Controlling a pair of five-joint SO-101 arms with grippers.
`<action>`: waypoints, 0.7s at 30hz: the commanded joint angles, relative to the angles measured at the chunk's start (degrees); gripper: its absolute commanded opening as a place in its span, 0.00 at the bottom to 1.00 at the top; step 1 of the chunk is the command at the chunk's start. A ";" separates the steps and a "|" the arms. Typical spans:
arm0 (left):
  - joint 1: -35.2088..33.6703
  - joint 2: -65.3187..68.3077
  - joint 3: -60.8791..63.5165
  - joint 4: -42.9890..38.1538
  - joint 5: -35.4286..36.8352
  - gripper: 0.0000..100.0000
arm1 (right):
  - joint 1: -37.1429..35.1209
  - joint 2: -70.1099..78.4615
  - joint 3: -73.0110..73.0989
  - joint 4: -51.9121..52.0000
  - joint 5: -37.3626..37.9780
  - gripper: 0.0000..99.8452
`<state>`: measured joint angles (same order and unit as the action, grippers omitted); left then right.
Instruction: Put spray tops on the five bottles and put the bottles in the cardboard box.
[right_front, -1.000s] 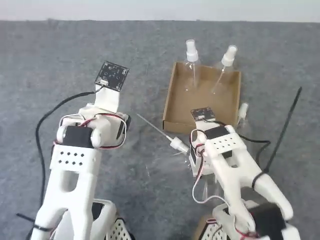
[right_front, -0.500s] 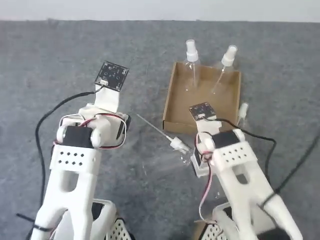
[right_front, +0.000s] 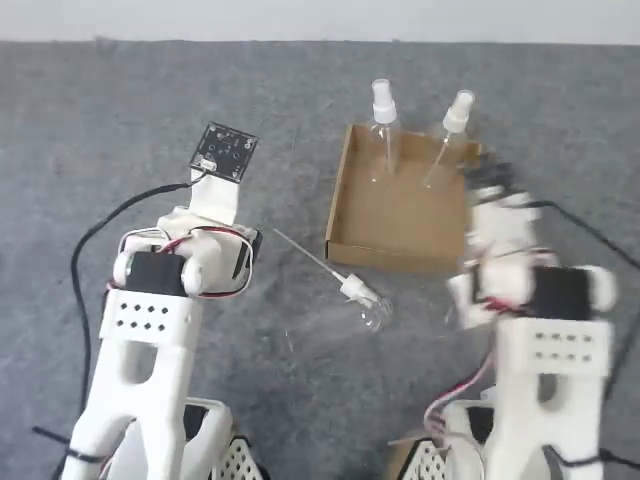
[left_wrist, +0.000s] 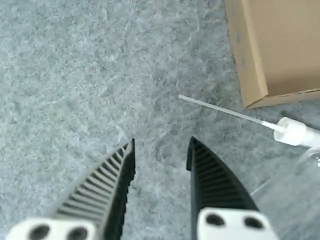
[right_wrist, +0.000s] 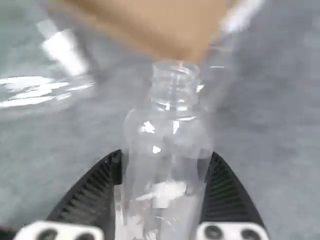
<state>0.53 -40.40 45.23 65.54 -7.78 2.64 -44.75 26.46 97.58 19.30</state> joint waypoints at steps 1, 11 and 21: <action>0.26 0.00 -0.75 -0.88 0.44 0.16 | 19.56 7.43 -4.22 -9.71 9.85 0.08; 0.26 0.00 -0.66 -0.88 0.44 0.16 | 25.19 34.33 -4.31 -30.29 10.81 0.10; 0.26 0.00 0.66 -1.14 0.44 0.16 | 25.45 39.34 -4.22 -33.80 11.25 0.41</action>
<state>0.53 -40.40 46.29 65.54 -7.78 27.43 -4.57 25.49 64.62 29.76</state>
